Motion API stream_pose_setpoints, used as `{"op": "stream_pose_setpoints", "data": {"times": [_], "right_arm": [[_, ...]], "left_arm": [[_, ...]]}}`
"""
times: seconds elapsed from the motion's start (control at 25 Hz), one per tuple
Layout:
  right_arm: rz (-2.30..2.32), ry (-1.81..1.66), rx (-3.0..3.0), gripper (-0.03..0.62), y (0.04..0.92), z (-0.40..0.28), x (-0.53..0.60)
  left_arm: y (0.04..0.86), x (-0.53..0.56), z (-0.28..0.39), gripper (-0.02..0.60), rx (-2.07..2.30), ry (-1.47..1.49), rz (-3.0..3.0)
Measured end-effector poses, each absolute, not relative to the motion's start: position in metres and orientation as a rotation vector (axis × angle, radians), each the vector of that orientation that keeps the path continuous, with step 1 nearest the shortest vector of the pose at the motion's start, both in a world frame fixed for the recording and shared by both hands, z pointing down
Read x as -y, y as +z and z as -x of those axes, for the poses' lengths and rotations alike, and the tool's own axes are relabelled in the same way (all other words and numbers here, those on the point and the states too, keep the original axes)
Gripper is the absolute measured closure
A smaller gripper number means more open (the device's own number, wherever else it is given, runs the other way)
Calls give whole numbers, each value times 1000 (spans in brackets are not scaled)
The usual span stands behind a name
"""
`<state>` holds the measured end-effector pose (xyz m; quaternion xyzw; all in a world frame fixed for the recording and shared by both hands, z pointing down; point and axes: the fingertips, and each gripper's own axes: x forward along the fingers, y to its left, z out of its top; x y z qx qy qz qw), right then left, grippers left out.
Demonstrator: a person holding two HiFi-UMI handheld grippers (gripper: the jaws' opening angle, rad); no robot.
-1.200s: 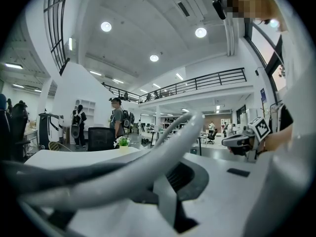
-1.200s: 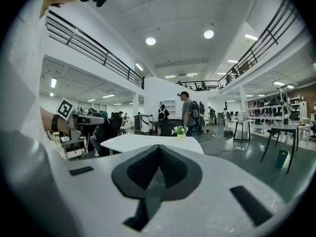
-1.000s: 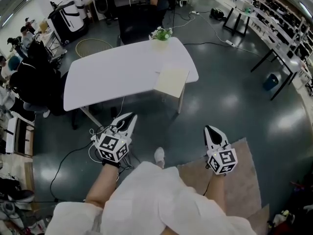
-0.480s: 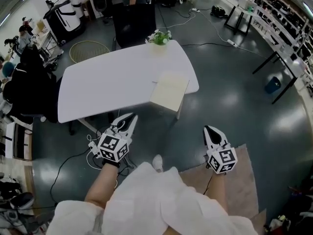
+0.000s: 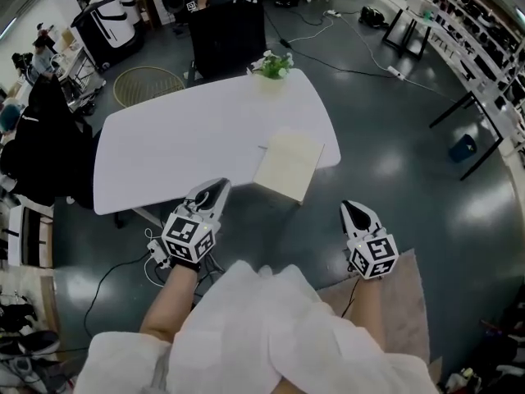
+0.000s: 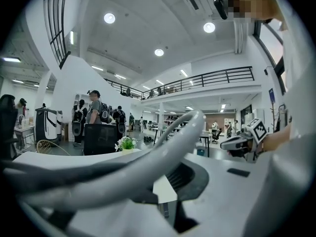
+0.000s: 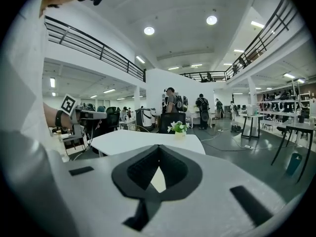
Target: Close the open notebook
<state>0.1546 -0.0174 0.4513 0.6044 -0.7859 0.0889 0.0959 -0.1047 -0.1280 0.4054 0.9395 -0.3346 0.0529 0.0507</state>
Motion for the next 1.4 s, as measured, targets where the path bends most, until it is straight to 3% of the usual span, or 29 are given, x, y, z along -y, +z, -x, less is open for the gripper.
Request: {"op": "stream_pose_setpoints", "data": {"times": [0.6,1.08,1.4], "right_arm": [[-1393,230,2367,589,507,-140,109],[-853,259,2341,572,597,-83,147],[-717,189,2121,511,664,-61,157]], "left_arm": [[433,158,97,566,1185,139,-2724],[460,150,87,566,1336,149,-2597],[474,150,110,566,1364,181,-2552]]}}
